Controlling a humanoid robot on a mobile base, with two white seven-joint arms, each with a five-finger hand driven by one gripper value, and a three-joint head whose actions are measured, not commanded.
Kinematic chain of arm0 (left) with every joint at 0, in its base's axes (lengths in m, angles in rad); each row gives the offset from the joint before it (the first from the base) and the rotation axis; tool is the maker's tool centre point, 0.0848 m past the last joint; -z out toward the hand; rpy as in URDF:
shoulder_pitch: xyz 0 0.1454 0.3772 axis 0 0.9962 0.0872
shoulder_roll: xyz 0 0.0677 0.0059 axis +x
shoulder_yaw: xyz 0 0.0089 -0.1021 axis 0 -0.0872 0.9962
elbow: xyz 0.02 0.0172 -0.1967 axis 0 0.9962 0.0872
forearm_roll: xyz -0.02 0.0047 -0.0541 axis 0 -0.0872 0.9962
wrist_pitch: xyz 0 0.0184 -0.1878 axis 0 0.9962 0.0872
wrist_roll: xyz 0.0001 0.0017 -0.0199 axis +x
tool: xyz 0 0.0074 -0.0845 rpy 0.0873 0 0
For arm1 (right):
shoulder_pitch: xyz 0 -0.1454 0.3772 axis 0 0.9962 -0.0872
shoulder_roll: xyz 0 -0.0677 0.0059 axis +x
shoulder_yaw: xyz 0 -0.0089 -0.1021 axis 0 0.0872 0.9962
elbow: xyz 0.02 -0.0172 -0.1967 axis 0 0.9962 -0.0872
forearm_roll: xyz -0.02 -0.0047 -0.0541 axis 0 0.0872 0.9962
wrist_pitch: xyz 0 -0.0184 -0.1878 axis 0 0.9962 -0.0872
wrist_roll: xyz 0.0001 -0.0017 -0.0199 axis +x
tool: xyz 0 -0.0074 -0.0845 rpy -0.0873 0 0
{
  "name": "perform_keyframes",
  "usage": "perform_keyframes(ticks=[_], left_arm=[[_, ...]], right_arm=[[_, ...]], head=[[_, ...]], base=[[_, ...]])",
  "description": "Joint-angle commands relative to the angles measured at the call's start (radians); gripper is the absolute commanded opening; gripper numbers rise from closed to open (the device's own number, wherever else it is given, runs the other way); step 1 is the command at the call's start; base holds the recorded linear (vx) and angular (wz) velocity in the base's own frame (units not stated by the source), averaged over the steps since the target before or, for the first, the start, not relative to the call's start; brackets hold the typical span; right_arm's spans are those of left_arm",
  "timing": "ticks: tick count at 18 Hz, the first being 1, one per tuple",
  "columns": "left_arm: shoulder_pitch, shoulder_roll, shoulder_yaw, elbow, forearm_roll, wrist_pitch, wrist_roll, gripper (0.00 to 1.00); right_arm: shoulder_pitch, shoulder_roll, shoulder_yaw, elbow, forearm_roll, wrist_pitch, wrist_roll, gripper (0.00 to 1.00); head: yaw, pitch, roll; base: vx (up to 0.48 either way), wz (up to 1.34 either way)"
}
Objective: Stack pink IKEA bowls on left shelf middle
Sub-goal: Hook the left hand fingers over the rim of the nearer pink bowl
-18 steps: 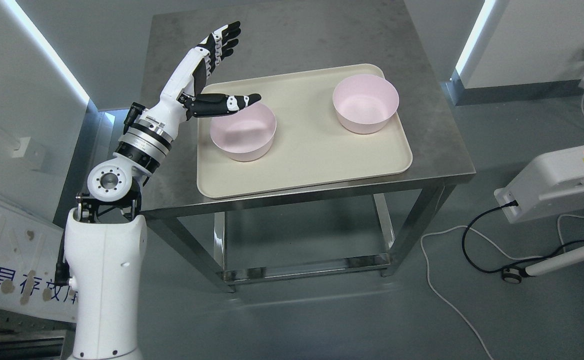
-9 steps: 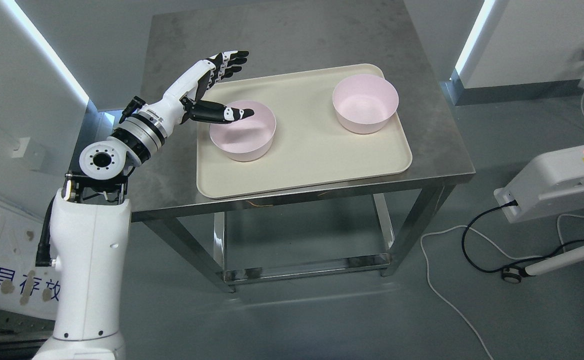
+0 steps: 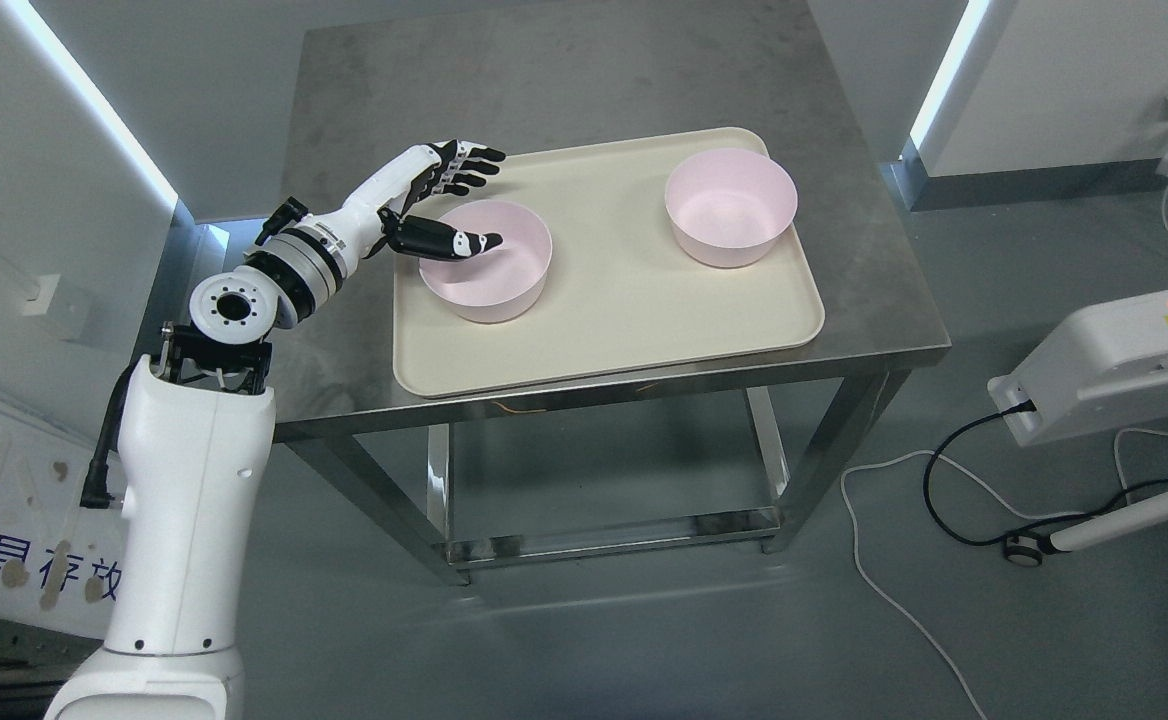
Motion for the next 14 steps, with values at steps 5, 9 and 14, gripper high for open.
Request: perform_keyframes(ticks=[5,9,14], left_arm=[[-0.016,0.017,-0.042,0.09,-0.194,-0.071,0.001,0.62],[-0.022,0.014,-0.045,0.093,-0.249,-0.137,0.001,0.54],[-0.035,0.019,-0.05,0.09,-0.269,-0.213,-0.004,0.46]], right_arm=[[0.0,-0.017,0.0,0.0,0.0,-0.001,0.0,1.0],[0.0,-0.017,0.0,0.0,0.0,-0.001,0.0,1.0],[0.0,-0.017,0.0,0.0,0.0,-0.001,0.0,1.0]], head=[[0.0,0.0,0.0],[0.0,0.0,0.0],[0.0,0.0,0.0]], base=[[0.0,0.0],[0.0,0.0],[0.0,0.0]])
